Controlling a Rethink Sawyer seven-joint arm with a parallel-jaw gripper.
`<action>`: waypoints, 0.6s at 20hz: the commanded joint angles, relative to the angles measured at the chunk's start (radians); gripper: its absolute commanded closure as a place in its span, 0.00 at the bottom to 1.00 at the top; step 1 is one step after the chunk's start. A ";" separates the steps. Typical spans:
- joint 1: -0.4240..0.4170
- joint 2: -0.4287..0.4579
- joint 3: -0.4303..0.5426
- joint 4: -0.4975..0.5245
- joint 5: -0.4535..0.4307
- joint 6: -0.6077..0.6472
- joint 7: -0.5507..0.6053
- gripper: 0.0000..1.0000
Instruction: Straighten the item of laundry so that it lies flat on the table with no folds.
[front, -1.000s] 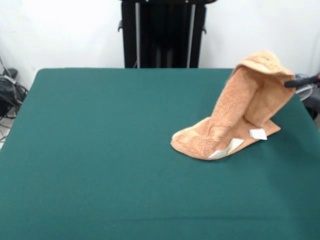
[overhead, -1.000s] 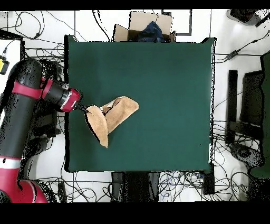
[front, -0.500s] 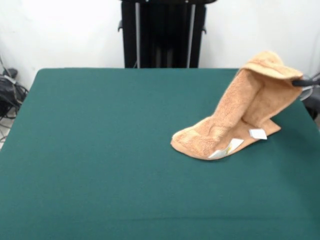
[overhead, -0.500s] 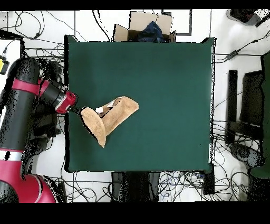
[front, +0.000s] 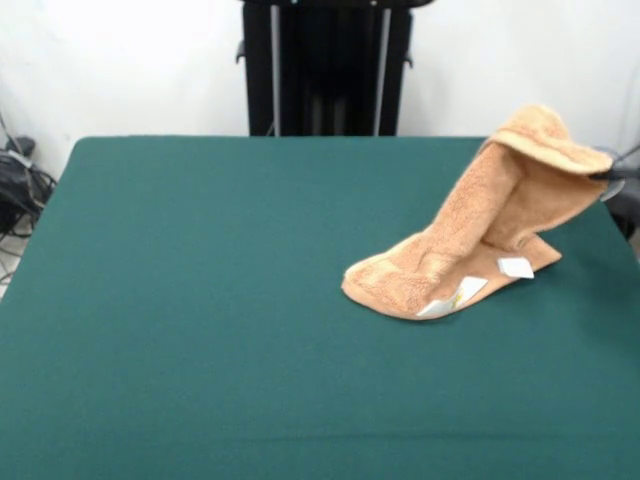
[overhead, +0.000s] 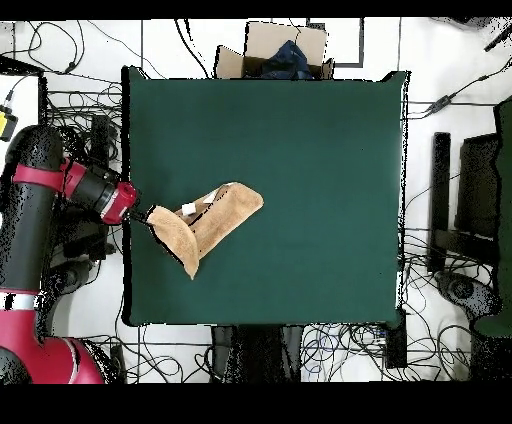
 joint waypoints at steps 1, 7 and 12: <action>-0.015 0.024 -0.062 -0.074 0.018 0.036 0.277 0.00; 0.036 -0.006 -0.014 0.014 -0.044 0.008 0.192 0.00; 0.120 -0.073 0.101 0.144 -0.087 -0.117 0.066 0.00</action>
